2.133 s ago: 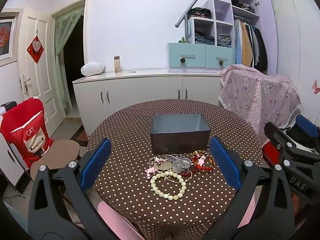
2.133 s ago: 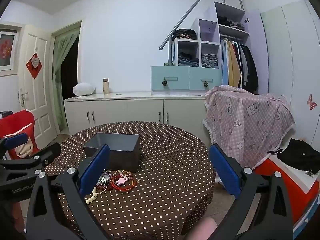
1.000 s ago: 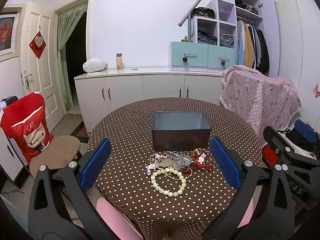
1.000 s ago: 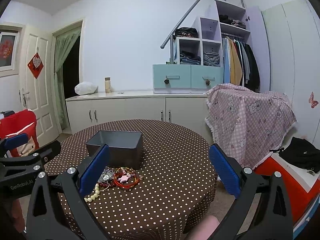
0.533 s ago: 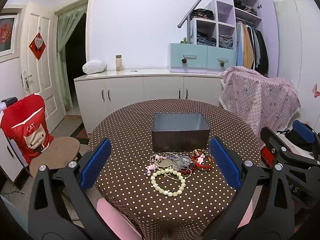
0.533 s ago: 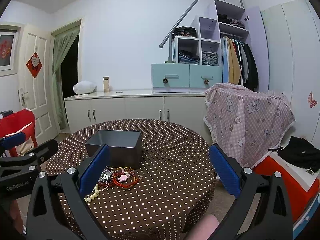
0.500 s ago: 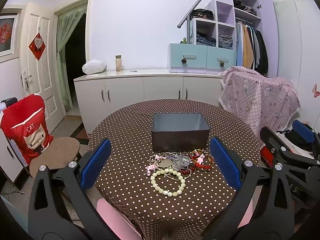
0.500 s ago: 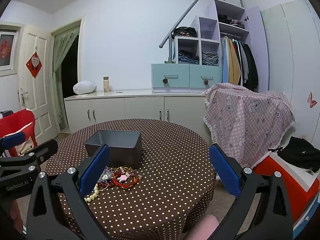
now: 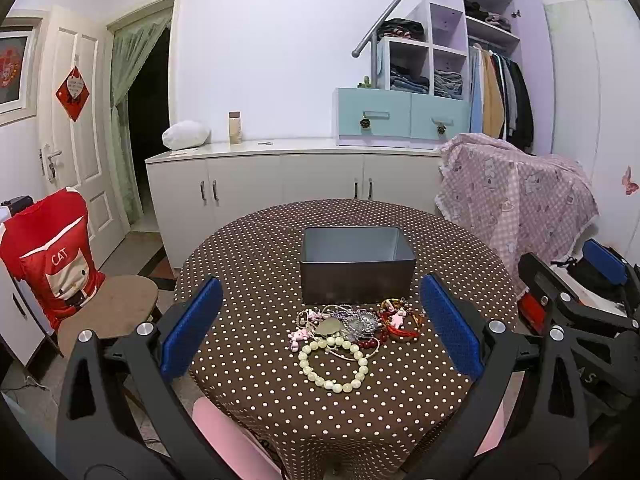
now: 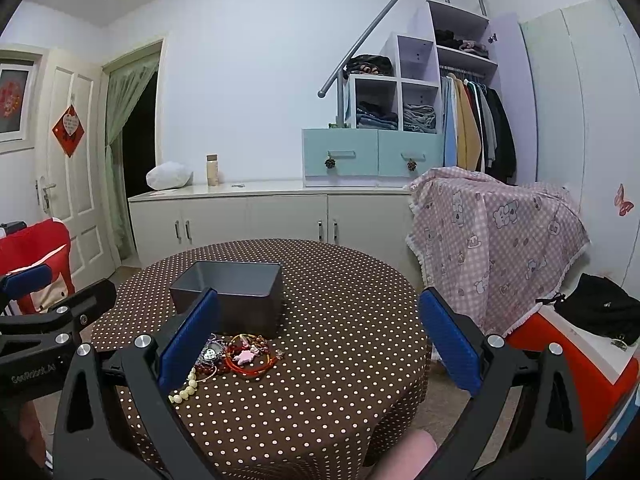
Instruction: Organize jewelry
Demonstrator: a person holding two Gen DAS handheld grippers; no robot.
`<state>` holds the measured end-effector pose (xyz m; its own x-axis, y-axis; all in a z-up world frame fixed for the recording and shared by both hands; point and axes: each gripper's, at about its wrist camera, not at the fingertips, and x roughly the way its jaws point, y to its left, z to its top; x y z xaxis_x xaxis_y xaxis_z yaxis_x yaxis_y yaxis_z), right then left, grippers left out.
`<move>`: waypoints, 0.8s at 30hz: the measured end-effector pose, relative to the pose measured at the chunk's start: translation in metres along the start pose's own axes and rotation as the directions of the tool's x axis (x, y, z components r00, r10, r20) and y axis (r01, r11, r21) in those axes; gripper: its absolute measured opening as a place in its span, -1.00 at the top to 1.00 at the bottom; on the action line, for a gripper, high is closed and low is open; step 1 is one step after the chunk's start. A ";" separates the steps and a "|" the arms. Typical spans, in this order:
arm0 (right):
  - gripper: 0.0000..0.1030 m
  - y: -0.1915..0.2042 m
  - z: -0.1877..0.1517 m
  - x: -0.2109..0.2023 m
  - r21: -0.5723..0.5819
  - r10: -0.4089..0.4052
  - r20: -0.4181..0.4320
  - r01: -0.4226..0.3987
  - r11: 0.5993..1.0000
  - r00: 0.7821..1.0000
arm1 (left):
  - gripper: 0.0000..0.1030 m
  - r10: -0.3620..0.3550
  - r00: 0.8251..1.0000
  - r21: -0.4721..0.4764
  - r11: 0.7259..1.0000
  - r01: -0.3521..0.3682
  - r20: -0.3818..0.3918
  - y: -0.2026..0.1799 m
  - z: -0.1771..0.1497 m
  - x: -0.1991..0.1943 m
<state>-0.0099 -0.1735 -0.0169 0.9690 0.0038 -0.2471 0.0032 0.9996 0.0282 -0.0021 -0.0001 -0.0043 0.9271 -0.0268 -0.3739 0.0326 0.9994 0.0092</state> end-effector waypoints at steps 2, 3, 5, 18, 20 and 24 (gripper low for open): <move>-0.85 0.001 0.000 0.000 -0.003 -0.001 0.001 0.001 1.000 1.000 | -0.88 0.000 1.000 -0.002 1.000 0.000 -0.001 0.001 0.000 0.000; -0.85 0.001 0.000 0.000 -0.006 -0.001 0.002 0.001 1.000 1.000 | -0.88 0.001 1.000 -0.002 1.000 -0.001 -0.001 0.002 0.000 0.000; -0.85 0.001 0.000 0.000 -0.009 0.003 0.004 -0.002 1.000 1.000 | -0.88 0.003 1.000 -0.002 1.000 -0.003 0.000 0.002 0.000 0.000; -0.85 0.008 -0.004 0.009 -0.024 0.030 -0.018 -0.030 0.999 0.999 | -0.88 0.024 0.999 -0.030 0.999 -0.025 -0.023 0.015 -0.008 0.008; -0.85 0.009 -0.007 0.012 -0.025 0.034 -0.032 -0.035 0.999 0.999 | -0.88 0.029 0.999 -0.037 0.999 -0.030 -0.037 0.018 -0.011 0.011; -0.85 0.012 -0.013 0.020 -0.028 0.037 -0.063 -0.038 0.999 0.997 | -0.88 0.025 0.996 -0.053 0.998 -0.030 -0.085 0.025 -0.018 0.022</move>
<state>0.0064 -0.1613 -0.0339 0.9511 0.0422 -0.3060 -0.0410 0.9991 0.0102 0.0125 0.0246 -0.0293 0.8924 0.0005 -0.4512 -0.0151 0.9995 -0.0287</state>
